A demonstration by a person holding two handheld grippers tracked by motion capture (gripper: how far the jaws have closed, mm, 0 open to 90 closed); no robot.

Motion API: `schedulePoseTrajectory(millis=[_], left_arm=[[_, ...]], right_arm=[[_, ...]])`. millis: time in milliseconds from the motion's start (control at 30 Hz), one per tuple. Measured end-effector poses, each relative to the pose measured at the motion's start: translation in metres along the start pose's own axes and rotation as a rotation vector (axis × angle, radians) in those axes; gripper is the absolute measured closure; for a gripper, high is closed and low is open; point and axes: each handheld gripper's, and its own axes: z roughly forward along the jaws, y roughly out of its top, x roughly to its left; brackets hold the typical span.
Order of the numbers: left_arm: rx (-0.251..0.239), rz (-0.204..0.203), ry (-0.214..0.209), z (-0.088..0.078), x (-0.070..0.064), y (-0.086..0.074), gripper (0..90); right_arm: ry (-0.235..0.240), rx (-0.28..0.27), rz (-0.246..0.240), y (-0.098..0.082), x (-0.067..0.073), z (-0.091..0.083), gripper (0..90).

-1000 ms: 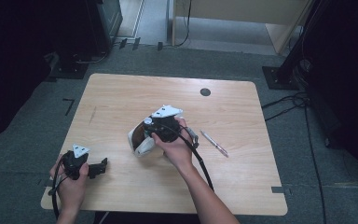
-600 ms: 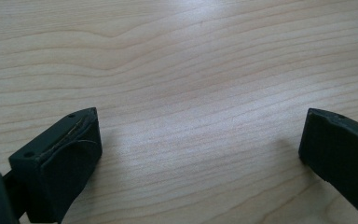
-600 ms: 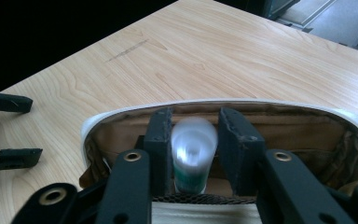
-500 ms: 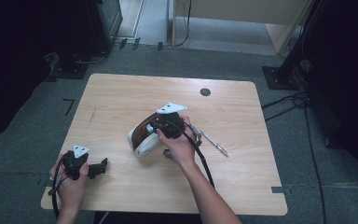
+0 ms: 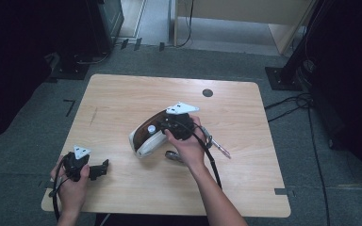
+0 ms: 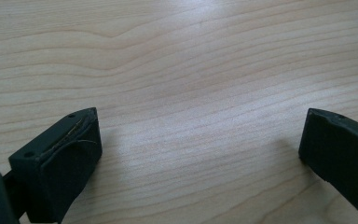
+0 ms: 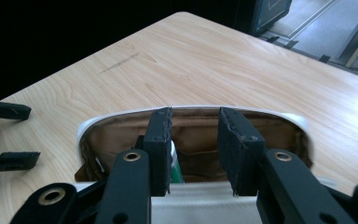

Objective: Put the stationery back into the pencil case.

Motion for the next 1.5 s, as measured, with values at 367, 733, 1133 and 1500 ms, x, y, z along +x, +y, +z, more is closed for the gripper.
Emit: schedulePoseTrajectory(millis=[367,733,1133,1500], left_arm=[[0.000,-0.001,0.000,0.000,0.000,0.000,0.0],[-0.001,-0.001,0.000,0.000,0.000,0.000,0.0],[0.000,-0.001,0.000,0.000,0.000,0.000,0.0],[0.000,-0.001,0.000,0.000,0.000,0.000,0.0]], right_arm=[[-0.026,-0.031,-0.004,-0.014,-0.012,-0.043,65.7],[-0.133,-0.014,0.053,-0.041,-0.055,-0.070,70.4],[-0.185,0.100,0.064,-0.079,-0.094,-0.061,75.9],[-0.212,0.179,0.096,-0.102,-0.119,-0.039,75.6]])
